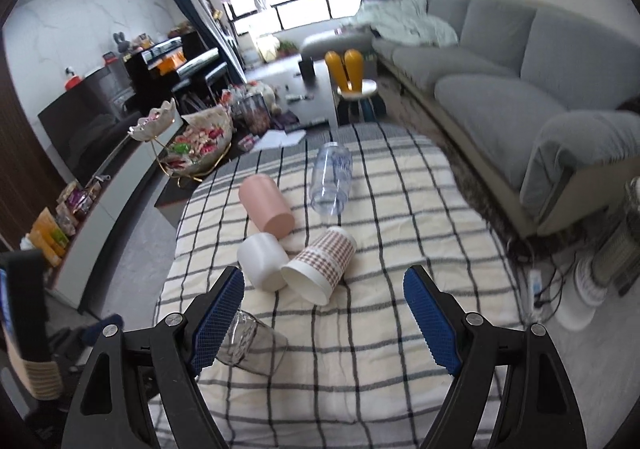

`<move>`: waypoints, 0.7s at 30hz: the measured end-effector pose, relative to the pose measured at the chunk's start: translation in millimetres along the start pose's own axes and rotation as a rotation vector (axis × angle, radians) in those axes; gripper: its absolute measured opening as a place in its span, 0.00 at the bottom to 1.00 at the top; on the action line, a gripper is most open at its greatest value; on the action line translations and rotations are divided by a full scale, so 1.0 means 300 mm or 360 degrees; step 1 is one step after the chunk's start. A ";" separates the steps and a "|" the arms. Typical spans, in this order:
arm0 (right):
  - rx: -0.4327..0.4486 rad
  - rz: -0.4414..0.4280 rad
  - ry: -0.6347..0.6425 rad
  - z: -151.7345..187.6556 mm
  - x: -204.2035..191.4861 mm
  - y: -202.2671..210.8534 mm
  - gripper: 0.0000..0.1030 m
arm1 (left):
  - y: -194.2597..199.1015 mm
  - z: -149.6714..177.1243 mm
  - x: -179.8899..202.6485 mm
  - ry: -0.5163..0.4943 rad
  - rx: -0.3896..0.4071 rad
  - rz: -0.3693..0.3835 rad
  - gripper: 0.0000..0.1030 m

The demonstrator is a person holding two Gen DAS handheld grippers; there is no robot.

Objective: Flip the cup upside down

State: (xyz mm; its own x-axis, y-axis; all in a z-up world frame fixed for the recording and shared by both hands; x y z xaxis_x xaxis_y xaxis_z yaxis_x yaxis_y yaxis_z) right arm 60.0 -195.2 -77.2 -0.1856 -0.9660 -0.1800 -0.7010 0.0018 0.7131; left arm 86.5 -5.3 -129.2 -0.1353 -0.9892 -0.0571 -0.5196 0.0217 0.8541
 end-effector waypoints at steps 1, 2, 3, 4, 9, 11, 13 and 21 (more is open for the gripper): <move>0.0021 0.0010 0.0016 0.000 -0.004 0.010 0.80 | 0.014 0.001 -0.001 0.0012 0.0044 0.0010 0.75; 0.0048 0.0028 0.0037 0.001 -0.007 0.022 0.80 | 0.023 0.002 -0.002 0.0022 0.0068 0.0013 0.75; 0.0073 0.0042 0.0053 0.000 -0.007 0.033 0.81 | 0.034 0.005 -0.004 0.0041 0.0101 0.0023 0.76; 0.0095 0.0052 0.0062 0.001 -0.009 0.045 0.82 | 0.041 0.008 -0.004 0.0056 0.0122 0.0029 0.77; 0.0194 0.0110 0.0078 -0.007 0.004 0.084 0.85 | 0.093 0.017 -0.025 0.0152 0.0254 0.0044 0.84; 0.0214 0.0124 0.0080 -0.007 0.007 0.092 0.88 | 0.116 0.016 -0.035 0.0176 0.0315 0.0019 0.85; 0.0231 0.0134 0.0075 -0.007 0.012 0.100 0.89 | 0.137 0.015 -0.043 0.0189 0.0359 -0.0006 0.90; 0.0262 0.0157 0.0058 -0.003 0.035 0.123 0.92 | 0.180 0.015 -0.057 0.0246 0.0462 -0.0043 1.00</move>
State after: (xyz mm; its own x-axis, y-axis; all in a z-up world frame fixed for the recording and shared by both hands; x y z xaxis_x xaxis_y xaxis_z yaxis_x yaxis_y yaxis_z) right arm 32.6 -205.6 -52.2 -0.2359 -0.9678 -0.0880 -0.7845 0.1362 0.6050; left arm 56.9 13.4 -84.4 0.0000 -0.9998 0.0204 -0.7432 0.0137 0.6689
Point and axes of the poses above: each gripper's, at about its wrist camera, not at the fingertips, and y roughly against the way its jaws point, x to its right, z to its underside, the point moved 10 cm from there along -y, roughly the way its jaws point, and after that the axes turned 2 degrees about -x, right-handed, at the moved point
